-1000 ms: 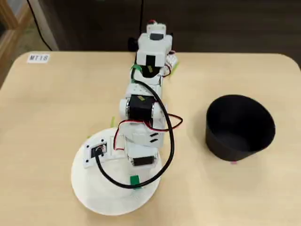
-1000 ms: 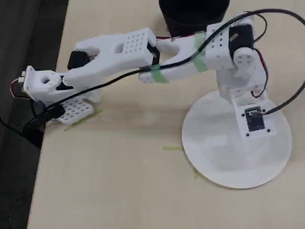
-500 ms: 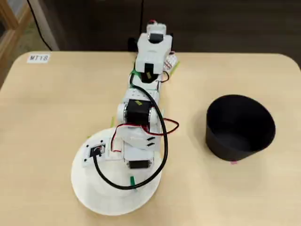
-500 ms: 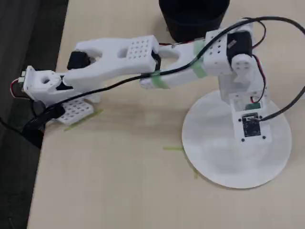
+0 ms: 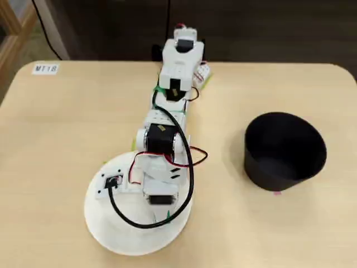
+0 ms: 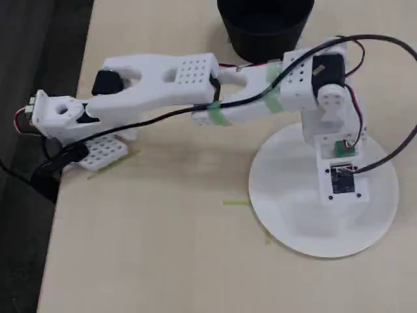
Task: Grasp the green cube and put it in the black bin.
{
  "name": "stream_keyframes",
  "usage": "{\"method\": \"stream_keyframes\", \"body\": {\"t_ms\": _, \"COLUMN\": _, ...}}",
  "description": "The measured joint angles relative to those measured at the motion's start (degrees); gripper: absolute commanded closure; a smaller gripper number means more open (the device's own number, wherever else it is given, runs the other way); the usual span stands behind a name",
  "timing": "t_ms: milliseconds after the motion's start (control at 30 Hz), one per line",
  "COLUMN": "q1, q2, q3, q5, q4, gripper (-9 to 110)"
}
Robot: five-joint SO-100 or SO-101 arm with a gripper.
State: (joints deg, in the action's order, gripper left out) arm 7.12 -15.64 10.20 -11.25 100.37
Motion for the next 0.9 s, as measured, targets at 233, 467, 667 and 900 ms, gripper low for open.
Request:
{"method": "stream_keyframes", "body": {"t_ms": 233, "q1": 0.1, "q2": 0.3, "q3": 0.0, "q5": 1.4, "q4": -1.5, "gripper": 102}}
{"method": "stream_keyframes", "body": {"t_ms": 467, "q1": 0.3, "q2": 0.0, "q3": 5.2, "q5": 2.0, "q4": 1.8, "gripper": 102}}
{"method": "stream_keyframes", "body": {"t_ms": 667, "q1": -0.4, "q2": -16.5, "q3": 1.2, "q5": 5.3, "q4": 5.7, "gripper": 102}}
{"method": "stream_keyframes", "body": {"t_ms": 900, "q1": -10.2, "q2": -45.8, "q3": -15.3, "q5": 7.3, "q4": 6.0, "gripper": 102}}
